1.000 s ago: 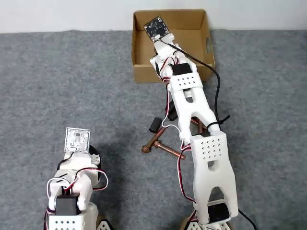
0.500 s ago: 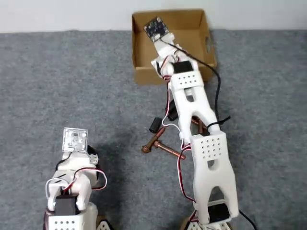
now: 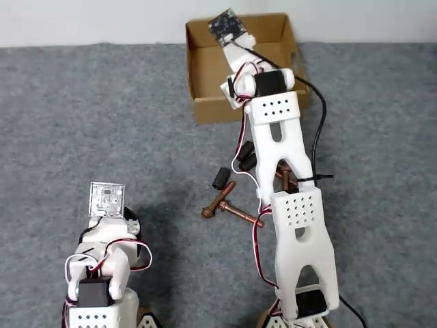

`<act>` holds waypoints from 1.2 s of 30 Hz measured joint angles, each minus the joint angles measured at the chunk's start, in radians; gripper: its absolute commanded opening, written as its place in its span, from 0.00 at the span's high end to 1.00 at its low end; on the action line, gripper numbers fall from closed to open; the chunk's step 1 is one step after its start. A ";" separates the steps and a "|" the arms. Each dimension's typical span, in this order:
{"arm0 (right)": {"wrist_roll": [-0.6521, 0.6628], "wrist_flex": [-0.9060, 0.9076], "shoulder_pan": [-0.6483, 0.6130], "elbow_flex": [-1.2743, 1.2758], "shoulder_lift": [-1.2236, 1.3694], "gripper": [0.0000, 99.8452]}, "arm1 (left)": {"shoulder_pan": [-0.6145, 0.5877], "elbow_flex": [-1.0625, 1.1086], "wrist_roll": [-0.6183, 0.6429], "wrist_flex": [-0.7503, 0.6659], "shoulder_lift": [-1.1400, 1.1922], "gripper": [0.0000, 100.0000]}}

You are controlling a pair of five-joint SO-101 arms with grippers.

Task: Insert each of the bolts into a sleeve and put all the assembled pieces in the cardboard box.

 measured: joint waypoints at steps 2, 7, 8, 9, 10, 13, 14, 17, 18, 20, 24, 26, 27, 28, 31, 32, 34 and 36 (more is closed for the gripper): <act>-0.044 0.074 -0.002 -0.054 0.000 0.98 | 0.000 0.000 0.000 0.000 0.000 0.99; -0.098 0.273 -0.011 -0.129 0.000 0.98 | 0.000 0.000 0.000 0.000 0.000 0.99; -0.101 0.285 -0.011 -0.135 0.000 0.98 | 0.000 0.000 0.000 0.000 0.000 0.99; -0.103 0.288 -0.009 -0.140 0.000 0.98 | 0.000 0.000 0.000 0.000 0.000 0.99; -0.103 0.288 -0.008 -0.146 0.000 0.98 | 0.000 0.000 0.000 0.000 0.000 0.99; -0.106 0.288 0.000 -0.147 0.000 0.98 | 0.000 0.000 0.000 0.000 0.000 0.99; -0.106 0.288 0.003 -0.147 0.000 0.98 | 0.000 0.000 0.000 0.000 0.000 0.99; -0.106 0.290 0.006 -0.147 -0.005 0.98 | 0.000 0.000 0.000 0.000 0.000 0.99; -0.106 0.290 0.008 -0.143 -0.009 0.98 | 0.000 0.000 0.000 0.000 0.000 0.99; -0.106 0.290 0.011 -0.098 -0.048 0.98 | -0.003 0.000 0.000 0.000 0.000 0.99; -0.106 0.290 0.015 0.101 -0.180 0.98 | -0.037 0.000 -0.002 0.000 0.000 0.99; -0.106 0.290 0.031 0.235 -0.262 0.95 | -0.037 0.000 -0.002 0.000 0.000 0.99; -0.103 0.290 0.038 0.302 -0.299 0.94 | -0.037 0.000 -0.002 0.000 0.000 0.99; -0.095 0.290 0.048 0.373 -0.334 0.92 | -0.037 0.000 -0.002 0.000 0.000 0.99; -0.064 0.290 0.081 0.572 -0.407 0.89 | -0.037 0.000 -0.002 0.000 0.000 0.99; -0.055 0.290 0.092 0.624 -0.417 0.89 | -0.037 0.000 -0.002 0.000 0.000 0.99; -0.029 0.290 0.110 0.698 -0.425 0.89 | -0.037 0.000 -0.002 0.000 0.000 0.99; 0.023 0.290 0.123 0.736 -0.425 0.88 | -0.037 0.000 -0.002 0.000 0.000 0.99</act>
